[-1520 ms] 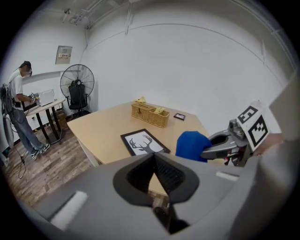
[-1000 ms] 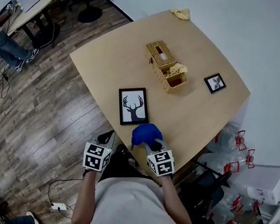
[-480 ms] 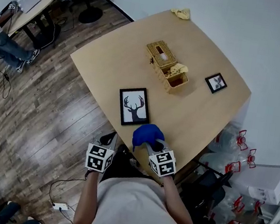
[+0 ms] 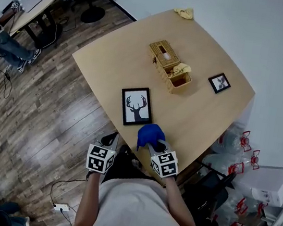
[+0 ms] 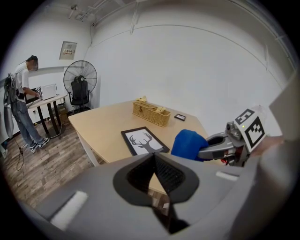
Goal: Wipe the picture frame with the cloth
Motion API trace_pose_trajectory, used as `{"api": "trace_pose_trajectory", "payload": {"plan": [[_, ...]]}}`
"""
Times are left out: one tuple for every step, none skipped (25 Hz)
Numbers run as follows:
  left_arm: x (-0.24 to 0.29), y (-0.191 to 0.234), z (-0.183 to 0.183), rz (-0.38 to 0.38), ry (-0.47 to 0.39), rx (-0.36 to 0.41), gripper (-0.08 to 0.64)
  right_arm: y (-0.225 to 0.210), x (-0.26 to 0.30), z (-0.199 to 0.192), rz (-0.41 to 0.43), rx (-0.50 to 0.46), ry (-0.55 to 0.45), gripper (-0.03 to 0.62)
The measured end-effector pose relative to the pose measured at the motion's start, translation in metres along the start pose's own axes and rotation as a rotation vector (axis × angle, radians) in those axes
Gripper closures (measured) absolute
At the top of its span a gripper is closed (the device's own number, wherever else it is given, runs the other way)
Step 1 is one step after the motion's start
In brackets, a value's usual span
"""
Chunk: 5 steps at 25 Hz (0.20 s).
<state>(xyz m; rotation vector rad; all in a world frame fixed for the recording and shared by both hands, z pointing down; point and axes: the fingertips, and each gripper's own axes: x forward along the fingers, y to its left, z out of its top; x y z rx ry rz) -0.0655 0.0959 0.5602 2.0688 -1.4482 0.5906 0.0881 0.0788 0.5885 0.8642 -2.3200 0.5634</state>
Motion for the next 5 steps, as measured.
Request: {"api": "trace_pose_trajectory", "payload": {"plan": [[-0.0003,0.0000,-0.0006,0.000,0.001,0.000,0.508,0.0001,-0.0004,-0.0001,-0.001,0.002,-0.002,0.540],[-0.0004,-0.0001,-0.0011,0.001,0.002,0.001,0.508,0.0001,-0.0008,0.0001,-0.002,0.004,-0.005,0.540],[-0.0006,-0.0001,-0.0015,0.001,0.004,0.002,0.508,0.0000,-0.0013,0.0005,-0.002,0.006,-0.007,0.540],[-0.0008,-0.0002,-0.0019,0.002,0.005,0.003,0.508,-0.0001,-0.0017,0.0010,-0.002,0.008,-0.009,0.540],[-0.0010,-0.0002,-0.0022,0.003,0.007,0.003,0.508,-0.0001,-0.0021,0.0015,-0.002,0.009,-0.011,0.540]]}}
